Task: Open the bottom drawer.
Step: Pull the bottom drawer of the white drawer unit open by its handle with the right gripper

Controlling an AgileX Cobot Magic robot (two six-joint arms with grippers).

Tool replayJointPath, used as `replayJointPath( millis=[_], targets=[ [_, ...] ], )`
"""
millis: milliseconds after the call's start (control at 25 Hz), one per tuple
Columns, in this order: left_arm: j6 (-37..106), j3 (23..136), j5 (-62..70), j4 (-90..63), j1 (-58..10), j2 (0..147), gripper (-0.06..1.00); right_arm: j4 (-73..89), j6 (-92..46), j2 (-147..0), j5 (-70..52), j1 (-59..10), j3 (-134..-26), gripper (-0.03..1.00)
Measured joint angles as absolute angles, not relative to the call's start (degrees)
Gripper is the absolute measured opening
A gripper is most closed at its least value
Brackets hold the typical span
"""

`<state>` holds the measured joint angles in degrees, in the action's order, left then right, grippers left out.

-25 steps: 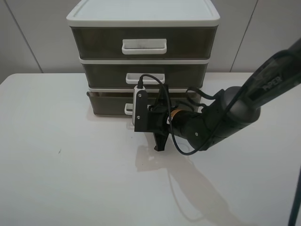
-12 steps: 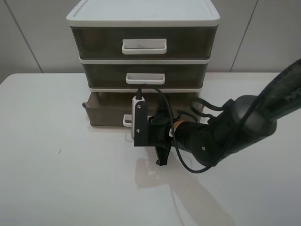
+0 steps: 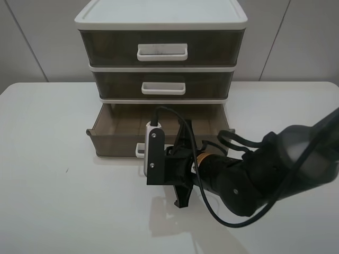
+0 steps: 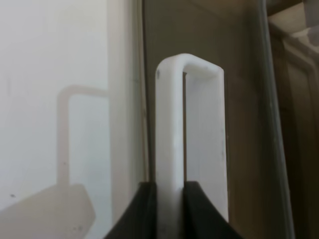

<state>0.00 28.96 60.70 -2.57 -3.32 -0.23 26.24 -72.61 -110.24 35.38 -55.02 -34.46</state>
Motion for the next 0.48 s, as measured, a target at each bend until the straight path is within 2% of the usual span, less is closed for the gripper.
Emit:
replayJointPath(
  millis=[480],
  targets=[
    [0.0, 28.96, 60.7, -2.57, -3.32, -0.23, 0.74, 33.73, -72.66, -109.83, 35.91, -61.54, -34.06, 0.11]
  ],
)
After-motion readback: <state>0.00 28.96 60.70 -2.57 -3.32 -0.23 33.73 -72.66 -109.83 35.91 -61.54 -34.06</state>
